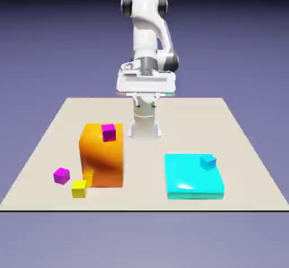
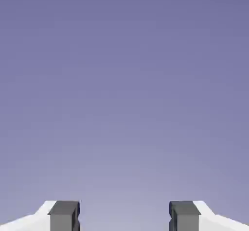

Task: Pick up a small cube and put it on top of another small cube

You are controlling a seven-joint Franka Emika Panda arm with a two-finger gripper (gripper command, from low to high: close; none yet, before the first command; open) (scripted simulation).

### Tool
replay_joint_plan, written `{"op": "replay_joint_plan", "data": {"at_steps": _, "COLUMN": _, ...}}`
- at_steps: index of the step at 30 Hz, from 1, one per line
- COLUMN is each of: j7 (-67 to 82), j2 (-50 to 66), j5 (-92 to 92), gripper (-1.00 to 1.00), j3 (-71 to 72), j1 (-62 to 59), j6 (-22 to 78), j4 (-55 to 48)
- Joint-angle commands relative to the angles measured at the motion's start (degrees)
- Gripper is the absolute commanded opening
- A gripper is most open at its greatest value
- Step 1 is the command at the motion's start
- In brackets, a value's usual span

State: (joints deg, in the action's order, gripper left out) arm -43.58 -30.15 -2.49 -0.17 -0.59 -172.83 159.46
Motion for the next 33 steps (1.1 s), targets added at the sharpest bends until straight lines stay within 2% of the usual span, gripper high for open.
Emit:
{"op": "replay_joint_plan", "data": {"at_steps": 1, "j7": -0.6, "j2": 2.1, "j5": -1.3, "gripper": 0.0, "j3": -0.6, "j1": -1.1, "j6": 2.1, "j4": -1.7}}
{"op": "replay_joint_plan", "data": {"at_steps": 14, "j7": -9.1, "j2": 29.1, "j5": -18.8, "gripper": 0.0, "j3": -8.8, "j1": -15.2, "j6": 29.7, "j4": -23.9}}
{"op": "replay_joint_plan", "data": {"at_steps": 33, "j7": -16.4, "j2": 67.9, "j5": -47.2, "gripper": 0.0, "j3": -24.1, "j1": -31.0, "j6": 76.9, "j4": -53.3}}
